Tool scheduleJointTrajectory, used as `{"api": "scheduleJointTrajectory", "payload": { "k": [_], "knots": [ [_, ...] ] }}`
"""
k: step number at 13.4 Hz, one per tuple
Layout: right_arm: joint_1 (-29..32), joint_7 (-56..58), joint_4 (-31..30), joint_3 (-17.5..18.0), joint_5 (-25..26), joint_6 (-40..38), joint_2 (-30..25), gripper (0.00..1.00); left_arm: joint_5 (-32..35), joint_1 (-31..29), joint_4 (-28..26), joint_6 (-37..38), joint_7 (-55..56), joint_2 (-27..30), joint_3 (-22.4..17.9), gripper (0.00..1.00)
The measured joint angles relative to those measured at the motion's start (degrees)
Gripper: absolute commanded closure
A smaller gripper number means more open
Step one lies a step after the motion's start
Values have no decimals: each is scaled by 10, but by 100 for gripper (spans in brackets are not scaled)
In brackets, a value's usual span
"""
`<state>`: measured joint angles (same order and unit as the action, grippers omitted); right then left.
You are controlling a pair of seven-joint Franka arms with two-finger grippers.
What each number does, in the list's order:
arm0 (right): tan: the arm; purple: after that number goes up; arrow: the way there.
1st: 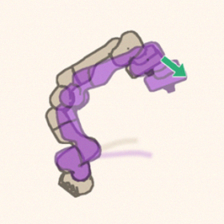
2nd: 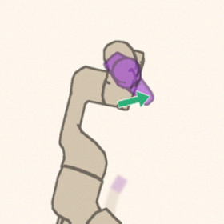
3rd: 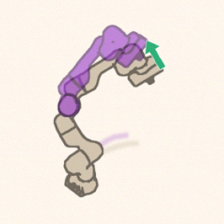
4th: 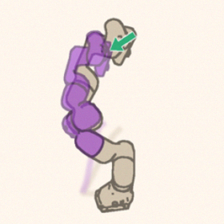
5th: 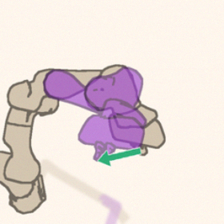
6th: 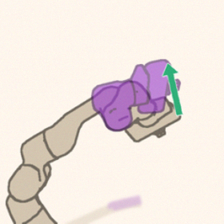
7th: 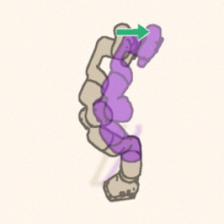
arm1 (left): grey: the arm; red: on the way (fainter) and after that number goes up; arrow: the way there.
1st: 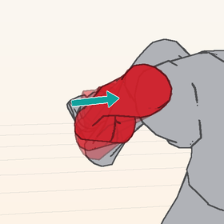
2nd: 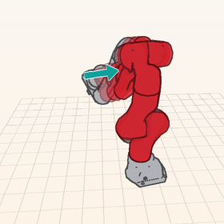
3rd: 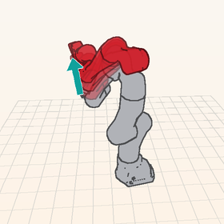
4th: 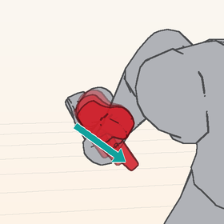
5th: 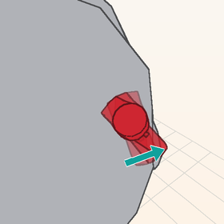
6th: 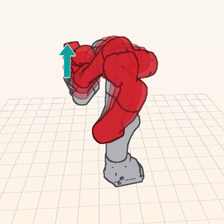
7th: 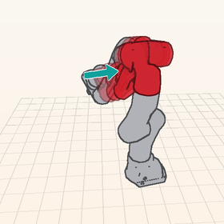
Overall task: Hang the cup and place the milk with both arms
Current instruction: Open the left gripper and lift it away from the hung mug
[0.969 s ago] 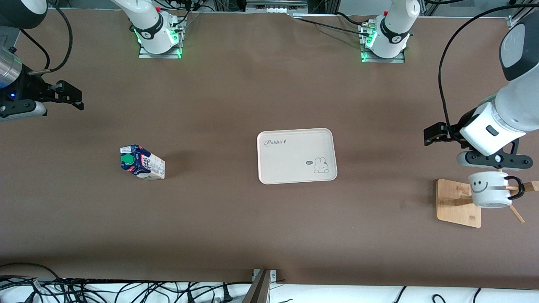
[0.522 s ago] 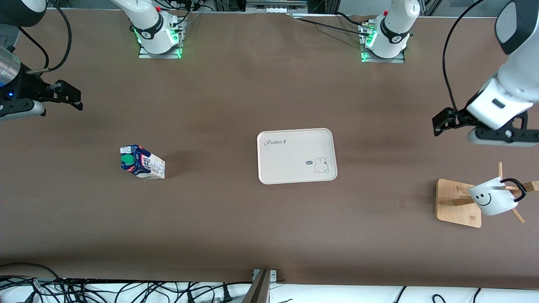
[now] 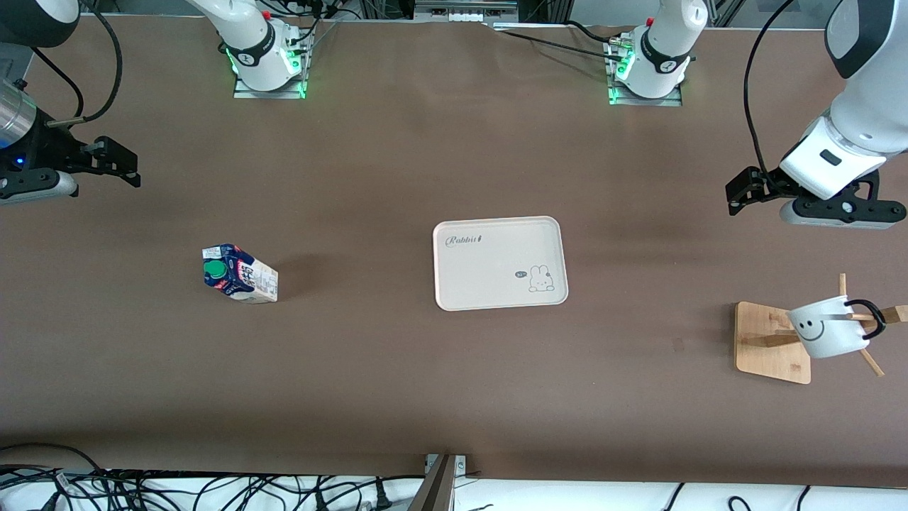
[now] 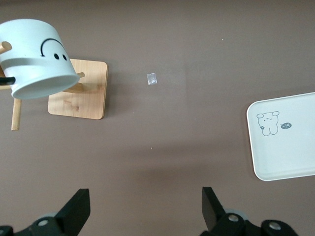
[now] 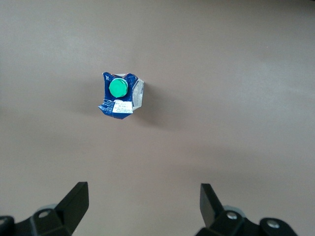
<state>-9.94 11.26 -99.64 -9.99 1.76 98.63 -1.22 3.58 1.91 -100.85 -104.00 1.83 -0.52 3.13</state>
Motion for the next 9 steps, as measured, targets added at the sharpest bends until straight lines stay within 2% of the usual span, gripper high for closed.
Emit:
{"api": "scheduleJointTrajectory", "payload": {
  "k": [9],
  "knots": [
    [0, 0, 0, 0, 0, 0, 0, 0, 0, 2, 11, 28, 0, -5, 0, 0]
  ]
}}
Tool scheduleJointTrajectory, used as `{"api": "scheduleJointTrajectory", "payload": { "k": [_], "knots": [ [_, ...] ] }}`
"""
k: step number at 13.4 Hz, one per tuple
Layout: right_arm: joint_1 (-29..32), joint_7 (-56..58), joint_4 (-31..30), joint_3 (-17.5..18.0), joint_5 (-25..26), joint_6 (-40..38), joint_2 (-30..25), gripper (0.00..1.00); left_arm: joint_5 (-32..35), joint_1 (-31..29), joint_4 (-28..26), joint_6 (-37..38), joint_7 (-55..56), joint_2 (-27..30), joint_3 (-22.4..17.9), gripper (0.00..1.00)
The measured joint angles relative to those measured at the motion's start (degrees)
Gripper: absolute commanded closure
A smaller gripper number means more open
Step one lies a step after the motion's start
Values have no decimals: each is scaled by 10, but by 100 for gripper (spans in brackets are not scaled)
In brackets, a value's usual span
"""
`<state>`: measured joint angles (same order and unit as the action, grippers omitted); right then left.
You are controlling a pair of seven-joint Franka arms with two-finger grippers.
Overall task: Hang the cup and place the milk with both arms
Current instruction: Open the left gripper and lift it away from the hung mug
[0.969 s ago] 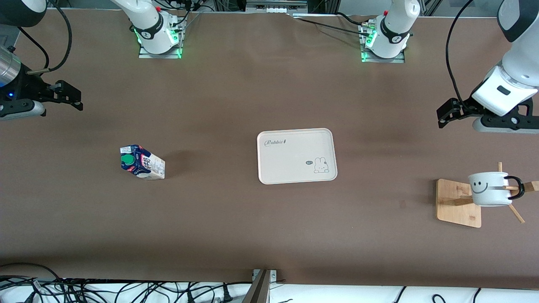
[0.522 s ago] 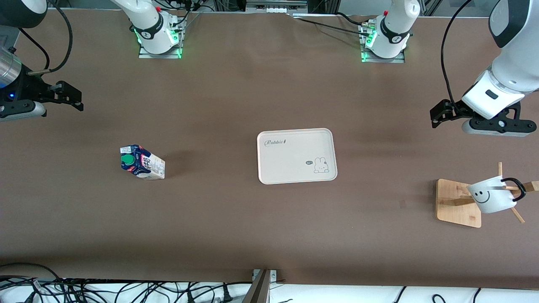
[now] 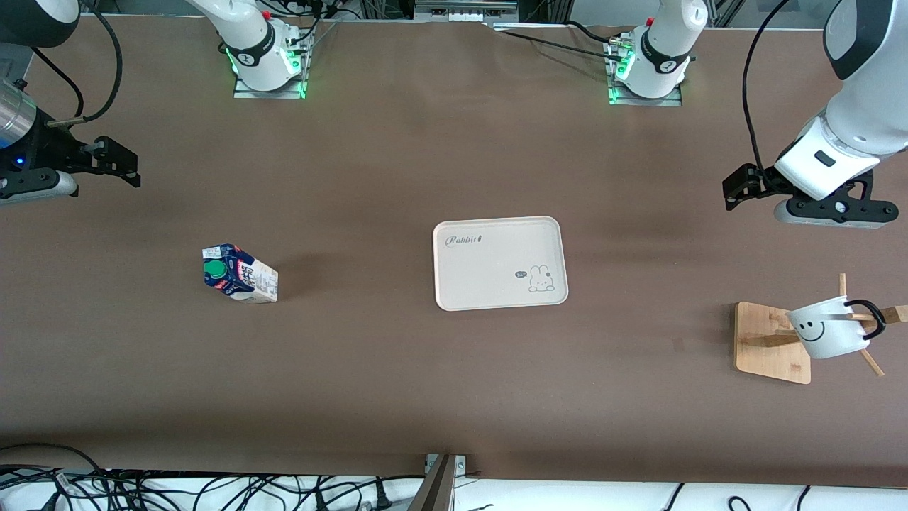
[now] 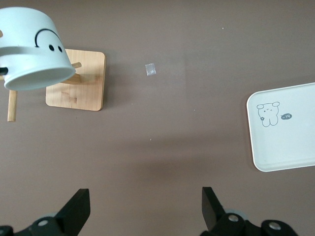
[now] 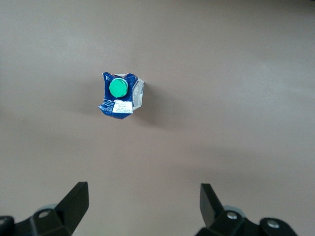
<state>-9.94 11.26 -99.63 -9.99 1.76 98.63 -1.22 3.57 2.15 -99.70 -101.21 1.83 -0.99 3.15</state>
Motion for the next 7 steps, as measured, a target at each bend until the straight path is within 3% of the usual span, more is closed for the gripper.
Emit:
{"api": "scheduleJointTrajectory", "payload": {
  "k": [7],
  "knots": [
    [0, 0, 0, 0, 0, 0, 0, 0, 0, 5, 15, 2, 0, -8, 1, 0]
  ]
}}
